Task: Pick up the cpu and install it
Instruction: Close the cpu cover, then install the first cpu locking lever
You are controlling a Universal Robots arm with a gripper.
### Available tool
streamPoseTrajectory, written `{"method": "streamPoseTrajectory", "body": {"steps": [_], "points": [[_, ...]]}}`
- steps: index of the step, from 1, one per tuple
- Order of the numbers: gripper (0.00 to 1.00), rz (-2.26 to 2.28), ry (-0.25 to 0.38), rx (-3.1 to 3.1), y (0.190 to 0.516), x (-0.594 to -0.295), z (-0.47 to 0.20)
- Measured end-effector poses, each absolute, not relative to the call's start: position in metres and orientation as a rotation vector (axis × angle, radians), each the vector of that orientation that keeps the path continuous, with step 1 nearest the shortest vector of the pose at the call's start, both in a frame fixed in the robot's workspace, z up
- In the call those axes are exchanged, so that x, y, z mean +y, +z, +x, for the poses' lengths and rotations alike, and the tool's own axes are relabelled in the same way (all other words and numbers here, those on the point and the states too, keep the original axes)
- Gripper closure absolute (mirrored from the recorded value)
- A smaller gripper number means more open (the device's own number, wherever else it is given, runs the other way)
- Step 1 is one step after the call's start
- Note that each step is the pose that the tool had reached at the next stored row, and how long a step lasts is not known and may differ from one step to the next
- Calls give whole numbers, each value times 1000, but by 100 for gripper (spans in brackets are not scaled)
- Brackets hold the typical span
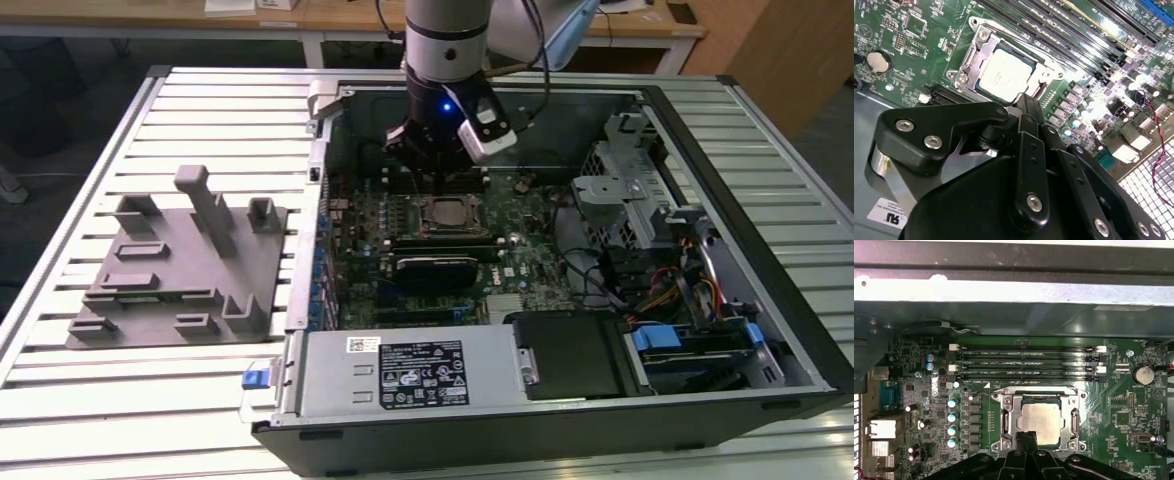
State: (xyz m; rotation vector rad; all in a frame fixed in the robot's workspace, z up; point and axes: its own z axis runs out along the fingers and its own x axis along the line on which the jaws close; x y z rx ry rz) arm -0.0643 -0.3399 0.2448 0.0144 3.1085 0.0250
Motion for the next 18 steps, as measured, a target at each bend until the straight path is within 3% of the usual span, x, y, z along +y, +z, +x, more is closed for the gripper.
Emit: {"method": "streamPoseTrajectory", "body": {"steps": [18], "points": [[89, 14, 25, 3108, 245, -340, -40]]}}
